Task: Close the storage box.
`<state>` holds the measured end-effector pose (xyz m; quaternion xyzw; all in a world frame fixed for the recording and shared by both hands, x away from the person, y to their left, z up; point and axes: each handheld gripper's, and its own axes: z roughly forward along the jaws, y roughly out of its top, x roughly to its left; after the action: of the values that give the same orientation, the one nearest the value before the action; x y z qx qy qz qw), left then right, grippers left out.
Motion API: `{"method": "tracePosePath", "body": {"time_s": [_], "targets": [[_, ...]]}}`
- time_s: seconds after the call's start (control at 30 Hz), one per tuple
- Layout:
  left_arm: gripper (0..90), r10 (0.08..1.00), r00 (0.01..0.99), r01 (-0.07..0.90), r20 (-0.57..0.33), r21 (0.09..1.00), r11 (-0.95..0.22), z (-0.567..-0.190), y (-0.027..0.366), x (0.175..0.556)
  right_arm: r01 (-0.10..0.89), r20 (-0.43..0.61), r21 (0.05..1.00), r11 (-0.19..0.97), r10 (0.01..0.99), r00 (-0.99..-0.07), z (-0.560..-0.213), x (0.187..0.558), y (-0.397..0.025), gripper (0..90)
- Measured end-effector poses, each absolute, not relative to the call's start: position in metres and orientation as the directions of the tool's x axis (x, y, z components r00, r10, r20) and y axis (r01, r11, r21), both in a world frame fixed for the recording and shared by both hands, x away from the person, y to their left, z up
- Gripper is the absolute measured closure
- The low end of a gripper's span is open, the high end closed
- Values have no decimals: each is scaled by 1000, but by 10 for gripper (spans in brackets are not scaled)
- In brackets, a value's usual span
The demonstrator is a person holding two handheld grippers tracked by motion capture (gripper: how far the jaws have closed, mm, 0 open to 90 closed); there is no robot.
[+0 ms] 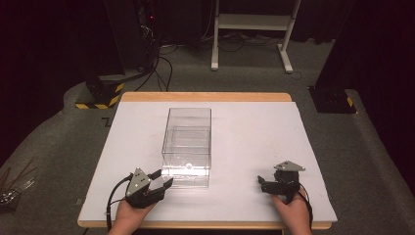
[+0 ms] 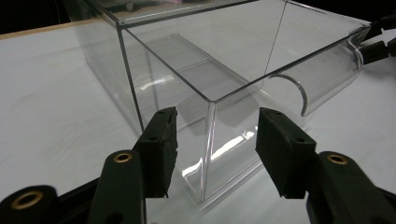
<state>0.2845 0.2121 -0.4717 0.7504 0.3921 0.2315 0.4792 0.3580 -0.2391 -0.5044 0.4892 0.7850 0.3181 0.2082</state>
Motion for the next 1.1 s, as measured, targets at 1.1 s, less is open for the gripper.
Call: {"method": "tracePosePath", "body": {"time_s": [1.1], "targets": [[650, 857, 516, 381, 8, 894, -238, -470, 211, 307, 636, -13, 703, 318, 900, -435, -504, 358, -239, 101]]}}
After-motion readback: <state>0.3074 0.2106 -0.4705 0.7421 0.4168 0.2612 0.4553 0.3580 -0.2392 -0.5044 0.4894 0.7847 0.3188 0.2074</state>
